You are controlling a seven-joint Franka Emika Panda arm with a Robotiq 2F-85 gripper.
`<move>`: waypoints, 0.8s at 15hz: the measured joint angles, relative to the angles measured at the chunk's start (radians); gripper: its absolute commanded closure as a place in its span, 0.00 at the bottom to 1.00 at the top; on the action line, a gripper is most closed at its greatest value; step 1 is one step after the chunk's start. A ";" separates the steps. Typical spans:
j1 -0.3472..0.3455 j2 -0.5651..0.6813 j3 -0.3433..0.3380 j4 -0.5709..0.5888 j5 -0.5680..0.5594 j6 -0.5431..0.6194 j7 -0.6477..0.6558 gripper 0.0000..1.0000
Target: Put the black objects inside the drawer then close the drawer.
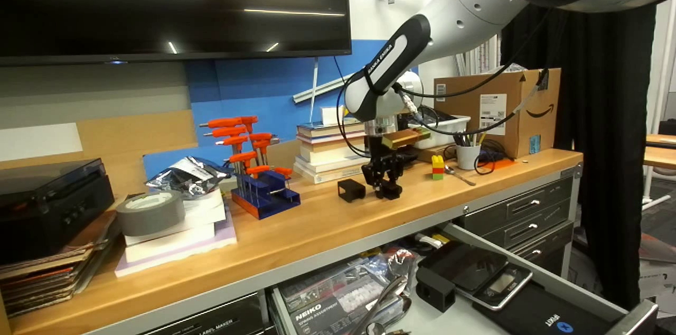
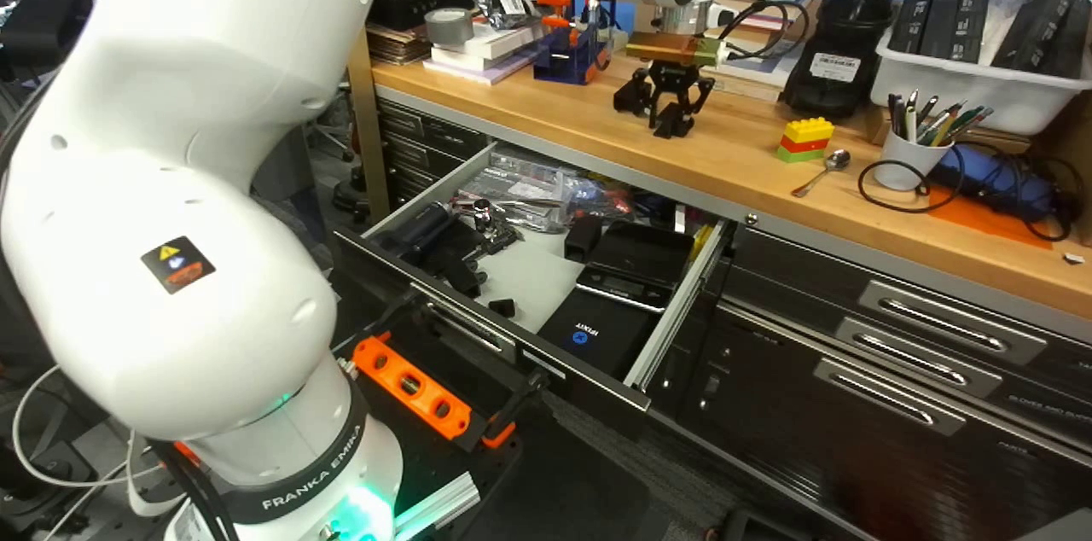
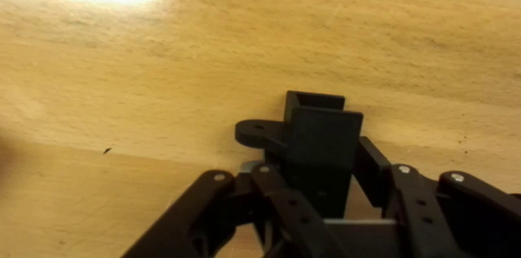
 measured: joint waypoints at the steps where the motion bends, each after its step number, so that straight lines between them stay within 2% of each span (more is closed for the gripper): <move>1: 0.000 0.000 0.000 0.003 0.000 -0.006 0.001 0.87; 2: 0.001 0.000 0.000 0.005 0.000 -0.011 0.002 0.81; 7: 0.002 -0.021 0.003 -0.018 0.000 -0.047 0.002 0.80; 12: 0.005 -0.160 0.010 -0.205 0.003 -0.051 0.023 0.80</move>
